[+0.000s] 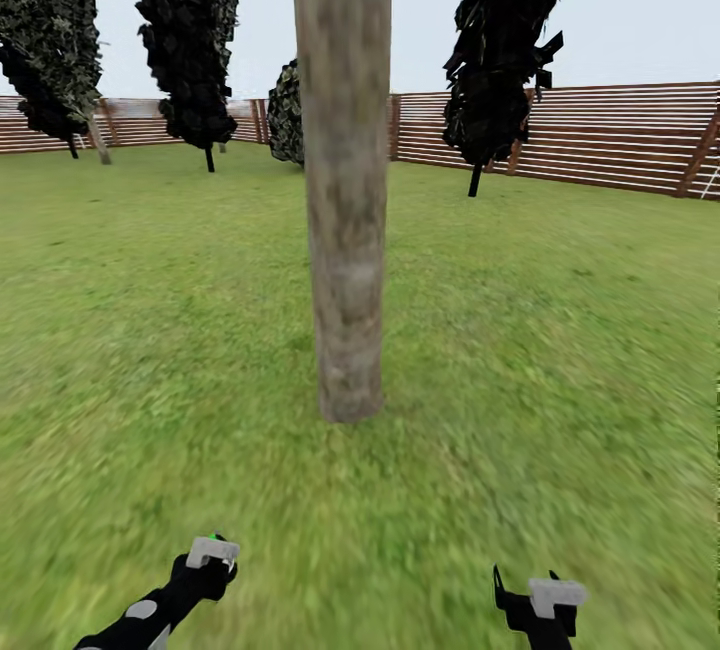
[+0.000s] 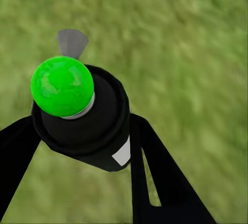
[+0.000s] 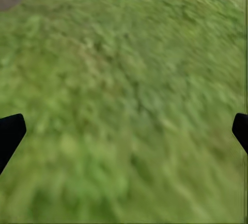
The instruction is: In the garden, pick up the pesticide atomizer on the floor and spray pesticide onto both trees until each tree trunk is fully covered.
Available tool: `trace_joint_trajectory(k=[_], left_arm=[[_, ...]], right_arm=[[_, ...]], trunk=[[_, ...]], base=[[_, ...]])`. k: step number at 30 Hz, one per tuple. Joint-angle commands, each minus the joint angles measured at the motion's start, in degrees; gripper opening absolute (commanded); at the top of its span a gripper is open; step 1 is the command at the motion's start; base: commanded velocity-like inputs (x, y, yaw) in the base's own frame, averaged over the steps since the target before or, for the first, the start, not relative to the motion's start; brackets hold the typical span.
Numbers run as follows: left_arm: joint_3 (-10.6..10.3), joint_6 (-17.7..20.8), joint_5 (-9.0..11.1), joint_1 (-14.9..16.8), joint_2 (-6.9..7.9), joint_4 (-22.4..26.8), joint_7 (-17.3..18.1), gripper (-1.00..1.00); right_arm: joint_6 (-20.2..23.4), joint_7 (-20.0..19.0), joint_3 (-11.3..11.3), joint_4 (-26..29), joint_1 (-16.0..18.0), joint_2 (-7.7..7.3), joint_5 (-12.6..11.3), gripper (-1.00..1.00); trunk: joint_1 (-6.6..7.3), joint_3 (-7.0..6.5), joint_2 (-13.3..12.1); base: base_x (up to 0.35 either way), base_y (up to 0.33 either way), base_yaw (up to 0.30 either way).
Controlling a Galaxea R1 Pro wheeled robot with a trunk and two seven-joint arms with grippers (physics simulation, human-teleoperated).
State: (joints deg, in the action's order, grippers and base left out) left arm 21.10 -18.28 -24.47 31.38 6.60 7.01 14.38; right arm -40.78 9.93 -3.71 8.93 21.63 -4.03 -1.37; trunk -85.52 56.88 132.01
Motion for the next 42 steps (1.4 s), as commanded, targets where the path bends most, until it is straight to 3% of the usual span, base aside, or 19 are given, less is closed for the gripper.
trace_joint_trajectory(k=[1,10,16,17,18,21,22,25,26,27,29,33,36,39,42], left_arm=[[-0.04,0.03,0.02,0.00,-0.04,0.01,-0.43,-1.00],[0.24,0.14,0.11,0.00,-1.41,0.11,-1.35,-1.00],[0.26,0.25,0.11,0.18,-1.69,0.11,-4.28,-1.00],[-0.45,19.44,-0.12,2.80,-9.82,8.56,-5.10,-1.00],[-0.49,21.98,-0.13,2.92,-10.25,10.69,-5.01,-1.00],[-0.70,25.83,-0.19,2.41,-9.82,17.07,-4.68,-1.00],[-2.96,24.79,-0.02,2.06,-7.36,18.38,-4.75,-1.00],[-4.21,23.94,-0.23,1.96,-9.25,17.64,-4.31,-1.00],[-5.51,23.63,-0.26,1.95,-10.14,17.14,-4.25,-1.00],[-8.22,23.40,-0.17,1.94,-10.94,16.50,-4.00,-1.00],[-10.08,23.29,-0.12,1.94,-11.58,16.26,-2.16,-1.00],[-10.80,23.27,-0.14,1.94,-11.71,16.68,0.38,-1.00],[-9.96,23.36,-0.13,1.93,-10.25,17.14,0.32,-1.00],[-9.05,23.34,-0.07,2.00,-8.63,17.47,-1.55,-1.00],[-9.29,23.30,-0.09,2.02,-8.53,18.85,-4.14,-1.00]], right_arm=[[0.00,0.00,0.01,-0.04,0.00,0.03,-0.01,1.00],[0.00,0.01,0.02,-0.14,0.03,0.07,-0.04,1.00],[0.00,0.00,0.02,-0.14,0.00,0.07,0.00,1.00],[0.00,0.09,0.02,-0.23,0.02,0.00,0.05,1.00],[0.00,0.09,0.02,-0.23,0.01,-0.01,0.05,1.00],[0.00,0.05,0.02,-0.23,0.00,-0.01,0.05,1.00],[0.00,-0.07,-0.07,-1.72,0.01,0.07,0.14,1.00],[0.00,-0.06,-0.07,-1.72,0.01,0.07,0.14,1.00],[0.00,-0.07,-0.07,-1.72,0.00,0.07,0.14,1.00],[0.00,-0.08,-0.07,-1.72,0.03,0.07,0.14,1.00],[0.00,-0.09,-0.07,-1.72,0.01,0.07,0.14,1.00],[0.00,-0.09,-0.07,-1.72,-0.01,0.07,0.14,1.00],[0.00,-0.09,-0.07,-1.72,0.00,0.07,0.14,1.00],[0.00,-0.05,-0.07,-1.72,-0.01,0.07,0.14,1.00],[0.00,-0.04,-0.07,-1.72,0.00,0.07,0.14,1.00]], trunk=[[0.00,0.00,0.00],[0.00,0.00,0.00],[0.00,0.00,0.00],[0.00,0.00,0.00],[0.00,0.00,0.00],[0.00,0.00,0.00],[0.00,0.00,0.00],[0.00,0.00,0.00],[0.00,0.00,0.00],[0.00,0.00,0.00],[0.00,0.00,0.00],[0.00,0.00,0.00],[0.00,0.00,0.00],[0.00,0.00,0.00],[0.00,0.00,0.00]], base=[[0.283,-0.198,-0.205],[0.285,-0.197,-0.283],[0.319,-0.111,-0.224],[0.000,0.000,0.000],[0.000,0.000,0.000],[0.000,0.000,0.000],[0.000,0.000,0.000],[0.000,0.000,0.000],[0.000,0.000,0.000],[0.000,0.000,0.000],[0.000,0.000,0.000],[0.000,0.000,0.000],[0.000,0.000,0.000],[0.000,0.000,0.000],[-0.056,0.000,0.000]])
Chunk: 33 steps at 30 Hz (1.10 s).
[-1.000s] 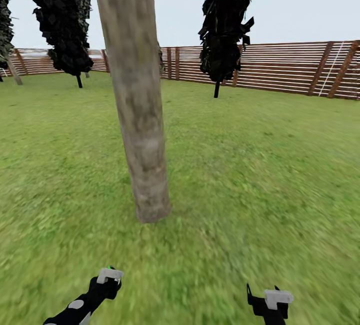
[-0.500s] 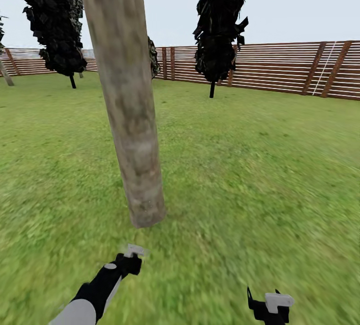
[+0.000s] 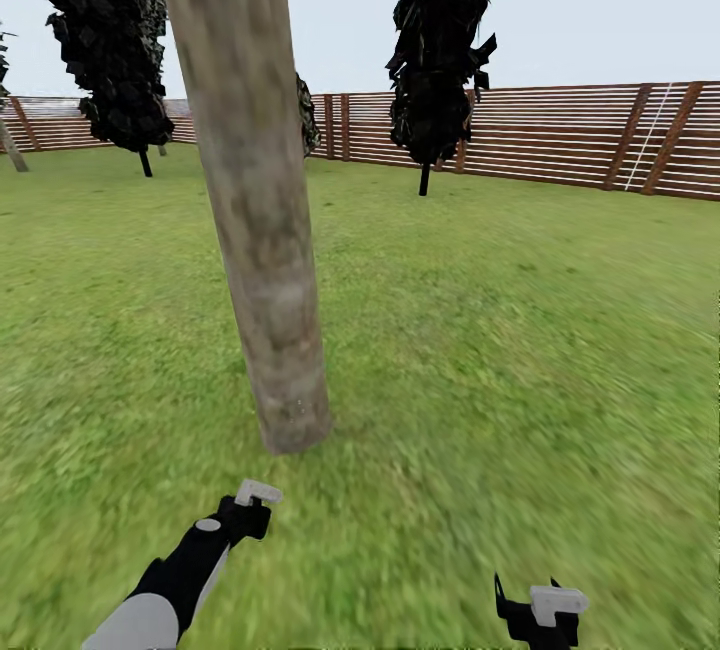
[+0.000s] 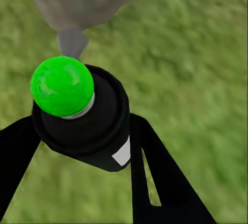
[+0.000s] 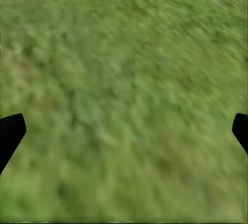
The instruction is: In the garden, pick up the pesticide atomizer on the floor and spray pesticide onto both trees until each tree trunk is fully covered.
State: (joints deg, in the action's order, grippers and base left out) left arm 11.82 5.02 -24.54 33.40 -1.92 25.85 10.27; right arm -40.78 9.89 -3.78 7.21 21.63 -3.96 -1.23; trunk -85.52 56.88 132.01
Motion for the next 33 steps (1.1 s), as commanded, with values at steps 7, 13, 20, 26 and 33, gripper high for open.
trace_joint_trajectory(k=[7,13,20,26,33], left_arm=[[0.39,0.63,0.18,1.03,-0.76,1.92,0.09,-1.00],[0.10,0.17,0.17,0.20,1.13,3.16,0.85,-1.00],[0.54,0.60,0.32,0.86,0.75,6.15,0.86,-1.00],[-0.01,0.30,0.16,0.26,-1.93,7.26,0.91,-1.00],[0.31,0.27,0.22,0.19,-1.66,7.31,1.07,-1.00]], right_arm=[[0.00,-0.07,0.00,0.00,0.00,0.00,0.00,1.00],[0.00,-0.06,0.00,0.00,0.02,0.00,0.00,1.00],[0.00,-0.05,0.00,0.00,0.00,0.00,0.01,1.00],[0.00,-0.05,-0.02,0.00,0.00,0.00,0.00,1.00],[0.00,-0.05,0.00,0.00,0.00,0.00,0.04,1.00]], trunk=[[0.00,0.00,0.00],[0.00,0.00,0.00],[0.00,0.00,0.00],[0.00,0.00,0.00],[0.00,0.00,0.00]], base=[[-0.103,0.000,0.000],[-0.047,0.008,0.000],[-0.077,0.013,0.000],[0.000,0.000,0.000],[0.000,0.000,0.000]])
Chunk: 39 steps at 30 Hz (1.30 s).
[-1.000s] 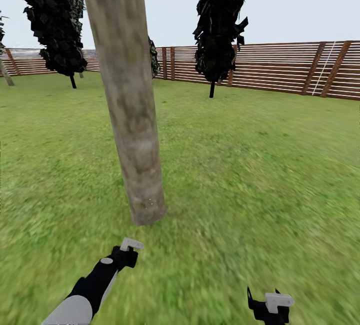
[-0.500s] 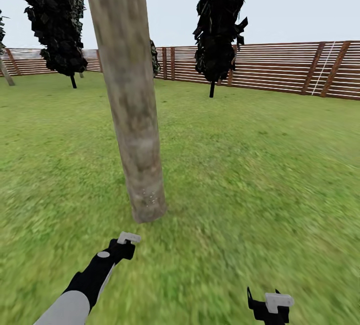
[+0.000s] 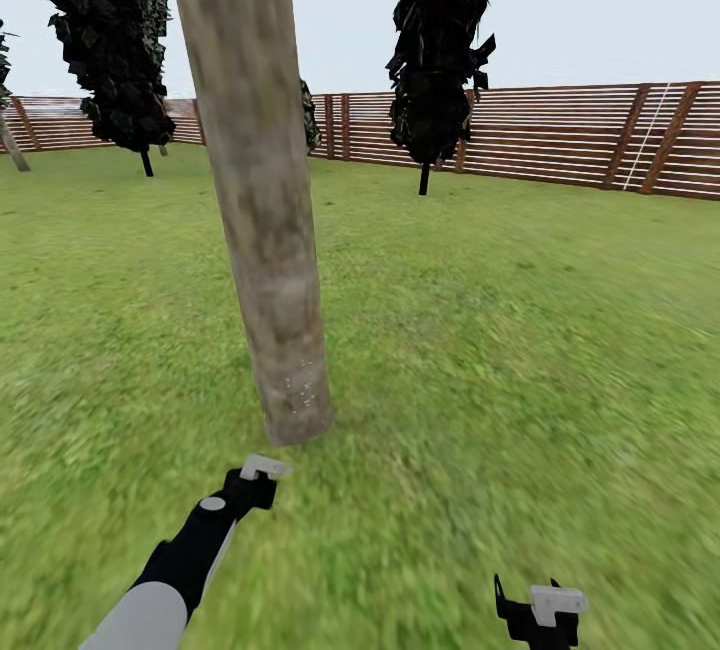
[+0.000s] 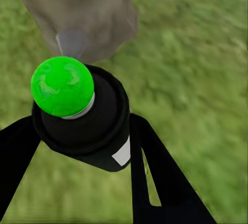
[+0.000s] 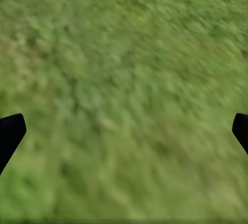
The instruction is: In the garden, pick up the pesticide atomizer on the floor and spray pesticide onto both trees until each tree trunk is fully covered.
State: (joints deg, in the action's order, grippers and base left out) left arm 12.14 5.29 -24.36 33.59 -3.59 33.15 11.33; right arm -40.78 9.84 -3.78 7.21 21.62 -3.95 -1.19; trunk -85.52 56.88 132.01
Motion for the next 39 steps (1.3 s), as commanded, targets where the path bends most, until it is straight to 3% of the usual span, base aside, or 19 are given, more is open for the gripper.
trace_joint_trajectory(k=[1,6,11,17,20,22,28,31,35,38,39], left_arm=[[-0.10,-0.04,0.03,-0.01,0.22,0.05,0.00,-1.00],[-0.82,0.30,-0.08,0.03,-0.96,0.08,-0.19,-1.00],[-0.70,0.34,0.05,0.10,0.86,0.07,-0.26,-1.00],[-1.77,0.45,-0.22,0.05,-2.42,0.06,-0.49,-1.00],[-1.03,0.41,-0.02,0.03,-1.50,0.01,-0.24,-1.00],[-0.45,0.12,0.06,-0.01,0.28,-0.05,-0.16,-1.00],[-1.06,0.11,-0.07,0.05,-0.17,0.16,-0.27,-1.00],[-1.32,0.55,-0.07,0.08,-1.62,2.64,-0.24,-1.00],[-1.03,1.52,0.04,0.57,-1.49,7.18,-0.18,-1.00],[-0.47,5.57,0.15,0.73,-1.15,12.50,-0.09,-1.00],[-0.21,8.51,0.18,0.73,-1.13,16.99,0.06,-1.00]], right_arm=[[0.00,0.00,-0.01,0.00,0.00,0.00,0.02,1.00],[0.00,0.00,0.00,0.00,0.01,0.00,0.04,1.00],[0.00,0.00,-0.07,0.00,0.01,0.00,0.03,1.00],[0.00,0.00,-0.03,0.00,0.01,0.00,0.05,1.00],[0.00,0.00,-0.02,0.00,0.02,0.00,0.05,1.00],[0.00,0.00,0.00,0.00,0.05,0.00,0.05,1.00],[0.00,0.00,0.00,0.00,0.02,0.00,0.05,1.00],[0.00,0.00,0.00,0.00,0.01,0.00,0.05,1.00],[0.00,0.00,-0.02,0.00,0.02,0.00,0.05,1.00],[0.00,0.00,0.00,0.00,0.03,0.00,0.05,1.00],[0.00,0.00,0.00,0.00,0.04,0.00,0.05,1.00]], trunk=[[0.00,0.00,0.00],[0.00,0.00,0.00],[0.00,0.00,0.00],[0.00,0.00,0.00],[0.00,0.00,0.00],[0.00,0.00,0.00],[0.00,0.00,0.00],[0.00,0.00,0.00],[0.00,0.00,0.00],[0.00,0.00,0.00],[0.00,0.00,0.00]], base=[[0.000,0.000,0.000],[0.000,0.000,0.000],[0.000,0.000,0.000],[0.000,0.000,0.000],[0.000,0.000,0.000],[0.000,0.000,0.000],[-0.166,0.000,0.000],[-0.025,0.000,0.000],[-0.003,0.000,0.000],[0.000,0.000,0.000],[0.000,0.000,0.000]])
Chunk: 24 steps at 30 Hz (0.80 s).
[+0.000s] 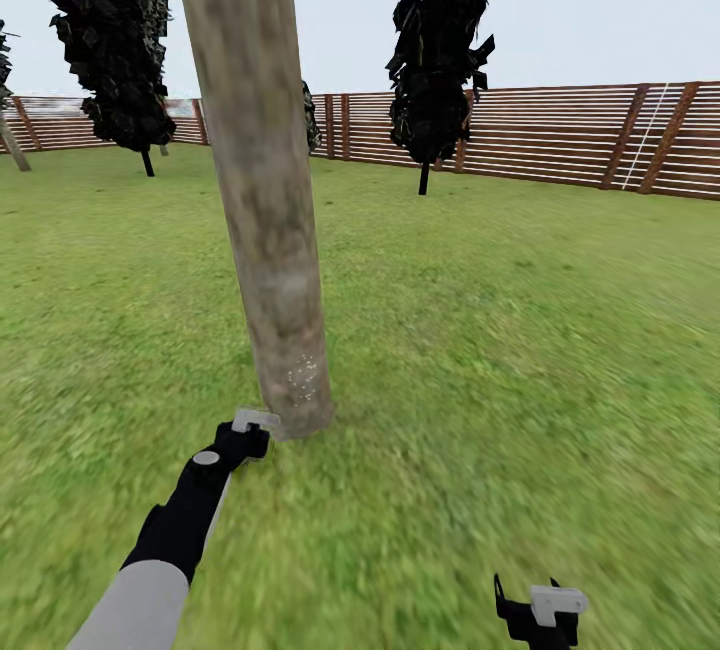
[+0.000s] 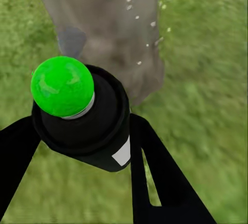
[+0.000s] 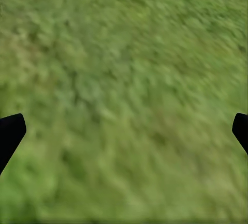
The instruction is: In the garden, pick up the pesticide atomizer on the floor and spray pesticide onto both trees until each tree trunk is fully covered.
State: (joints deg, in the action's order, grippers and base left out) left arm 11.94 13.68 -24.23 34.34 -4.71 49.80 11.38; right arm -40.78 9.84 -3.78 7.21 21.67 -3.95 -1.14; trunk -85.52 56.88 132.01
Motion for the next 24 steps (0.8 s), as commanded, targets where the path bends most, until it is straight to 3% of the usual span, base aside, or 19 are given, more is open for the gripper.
trace_joint_trajectory(k=[1,5,8,13,17,18,19,22,23,24], left_arm=[[-0.12,1.46,0.01,-0.10,-0.05,1.89,0.38,-1.00],[-1.61,3.04,0.07,-0.35,-0.96,3.13,1.56,-1.00],[-1.61,3.21,0.08,-0.24,-0.52,3.22,1.55,-1.00],[0.74,3.43,0.08,-0.30,5.00,3.14,2.28,-1.00],[0.95,3.65,0.01,-0.19,4.12,3.19,4.72,-1.00],[0.86,4.05,0.02,0.08,2.43,3.20,4.89,-1.00],[0.83,4.19,0.01,0.14,1.82,3.20,4.93,-1.00],[1.07,4.38,-0.11,0.19,1.72,3.28,4.96,-1.00],[1.29,4.41,-0.21,0.20,2.51,3.31,4.96,-1.00],[1.65,4.42,-0.10,0.10,4.79,3.25,5.03,-1.00]], right_arm=[[0.00,0.00,0.00,0.00,-0.02,0.00,0.00,1.00],[0.00,0.00,0.00,0.00,-0.02,0.00,0.00,1.00],[0.00,0.00,0.00,0.00,-0.04,0.00,0.00,1.00],[0.00,0.00,-0.01,0.00,-0.03,0.00,0.00,1.00],[0.00,0.00,-0.08,0.00,-0.03,0.00,0.00,1.00],[0.00,0.00,-0.04,0.00,-0.04,0.00,0.00,1.00],[0.00,0.00,-0.05,0.00,-0.03,0.00,0.00,1.00],[0.00,-0.07,-0.08,-0.02,-0.02,0.00,0.07,1.00],[0.00,-0.05,-0.08,-0.06,-0.02,0.00,0.08,1.00],[0.00,-0.02,-0.08,-0.08,-0.04,0.00,0.08,1.00]], trunk=[[0.00,0.01,0.00],[0.00,0.01,0.00],[0.00,0.01,0.00],[0.00,0.01,0.00],[0.00,0.01,0.00],[0.00,0.01,0.00],[0.00,0.01,0.00],[0.00,0.01,0.00],[0.00,0.01,0.00],[0.00,0.01,0.00]], base=[[0.000,0.000,0.000],[0.000,0.000,0.000],[0.000,0.000,0.000],[0.000,0.000,0.000],[0.000,0.000,0.000],[0.000,0.000,0.000],[0.000,0.000,0.000],[0.000,0.000,0.000],[0.000,0.000,0.000],[0.000,0.000,0.000]])
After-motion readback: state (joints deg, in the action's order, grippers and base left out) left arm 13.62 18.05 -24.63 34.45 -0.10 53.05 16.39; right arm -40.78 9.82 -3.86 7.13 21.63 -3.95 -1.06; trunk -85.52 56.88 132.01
